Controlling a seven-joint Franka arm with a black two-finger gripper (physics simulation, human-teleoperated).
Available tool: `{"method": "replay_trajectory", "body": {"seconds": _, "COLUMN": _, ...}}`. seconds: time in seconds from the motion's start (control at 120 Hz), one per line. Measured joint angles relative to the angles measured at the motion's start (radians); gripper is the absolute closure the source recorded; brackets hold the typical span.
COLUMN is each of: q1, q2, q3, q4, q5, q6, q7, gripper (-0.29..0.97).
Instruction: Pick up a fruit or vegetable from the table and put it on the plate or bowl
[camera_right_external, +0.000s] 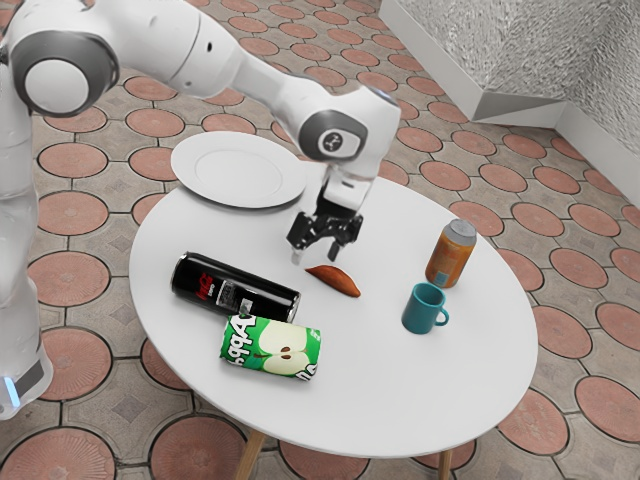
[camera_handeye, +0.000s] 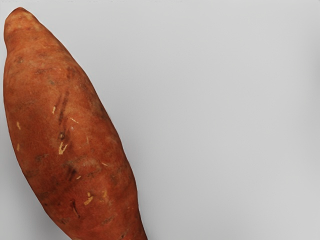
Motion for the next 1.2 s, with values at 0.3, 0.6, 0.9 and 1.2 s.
{"method": "replay_trajectory", "body": {"seconds": 0.3, "q1": -0.008, "q2": 0.017, "q3": -0.003, "q4": 0.022, "q5": -0.001, "q6": 0.003, "q7": 0.006, "gripper": 0.0}}
{"method": "replay_trajectory", "body": {"seconds": 0.6, "q1": -0.011, "q2": 0.04, "q3": -0.009, "q4": 0.065, "q5": -0.001, "q6": 0.003, "q7": 0.008, "gripper": 0.0}}
{"method": "replay_trajectory", "body": {"seconds": 0.9, "q1": -0.013, "q2": 0.07, "q3": -0.012, "q4": 0.096, "q5": -0.002, "q6": 0.003, "q7": 0.001, "gripper": 0.0}}
{"method": "replay_trajectory", "body": {"seconds": 1.2, "q1": -0.011, "q2": 0.098, "q3": -0.019, "q4": 0.148, "q5": -0.003, "q6": 0.002, "q7": -0.01, "gripper": 0.0}}
